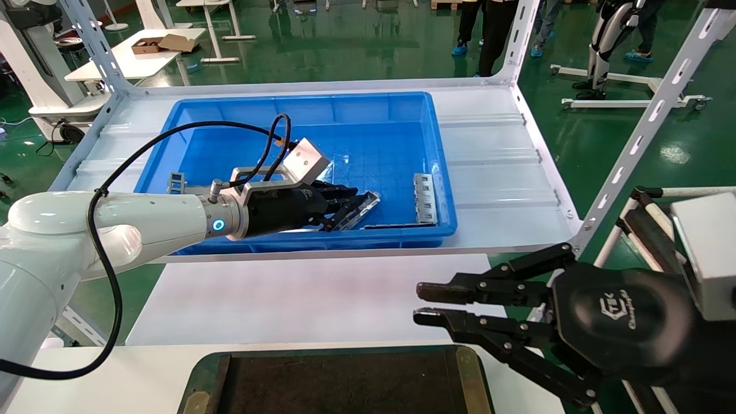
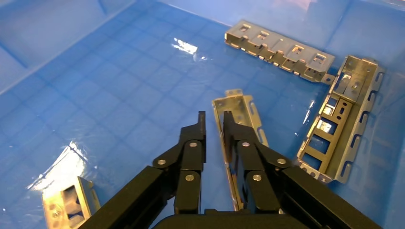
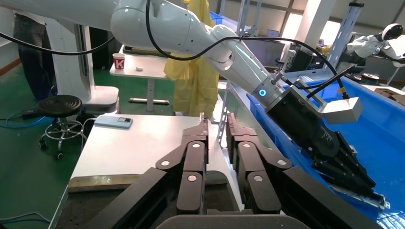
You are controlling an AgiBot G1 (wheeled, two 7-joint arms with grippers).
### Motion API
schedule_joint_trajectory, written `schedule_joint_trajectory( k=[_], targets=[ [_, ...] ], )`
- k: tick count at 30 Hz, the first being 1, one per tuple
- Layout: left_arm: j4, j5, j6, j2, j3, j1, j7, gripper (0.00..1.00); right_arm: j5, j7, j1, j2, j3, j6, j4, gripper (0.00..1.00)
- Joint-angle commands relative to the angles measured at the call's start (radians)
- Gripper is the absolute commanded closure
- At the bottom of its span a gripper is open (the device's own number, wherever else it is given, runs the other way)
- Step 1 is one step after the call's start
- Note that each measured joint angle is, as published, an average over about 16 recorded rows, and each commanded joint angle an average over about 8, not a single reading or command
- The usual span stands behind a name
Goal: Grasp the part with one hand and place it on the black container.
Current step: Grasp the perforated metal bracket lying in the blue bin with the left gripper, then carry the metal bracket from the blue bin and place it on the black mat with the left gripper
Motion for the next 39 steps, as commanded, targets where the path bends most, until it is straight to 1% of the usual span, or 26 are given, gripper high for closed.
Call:
schedule_joint_trajectory(
  k=[1,12,22,26,31,39],
  targets=[
    [-0.001,0.0,0.001,0.001,0.001,0.002,0.0,1.0,0.0,0.0,0.0,0.0,0.0,0.0,0.0,1.0],
    [-0.014,-0.028,0.017,0.0,-0.012,-0.02,-0.014,1.0,0.0,0.0,0.0,0.0,0.0,0.0,0.0,1.0],
    [-0.012,-0.071,0.107,-0.029,-0.037,-0.056,-0.018,1.0,0.001,0.0,0.0,0.0,-0.001,0.0,0.0,1.0],
    [-0.014,-0.091,0.176,-0.051,-0.05,-0.077,-0.023,1.0,0.001,0.0,0.0,0.0,-0.001,0.0,0.0,1.0],
    [-0.021,-0.11,0.302,-0.09,-0.061,-0.09,-0.034,1.0,0.001,-0.001,0.0,0.0,-0.001,0.0,0.0,1.0],
    [-0.046,-0.146,0.503,-0.154,-0.08,-0.056,-0.065,1.0,0.001,-0.001,0.0,0.001,-0.001,0.001,0.0,1.0]
  ],
)
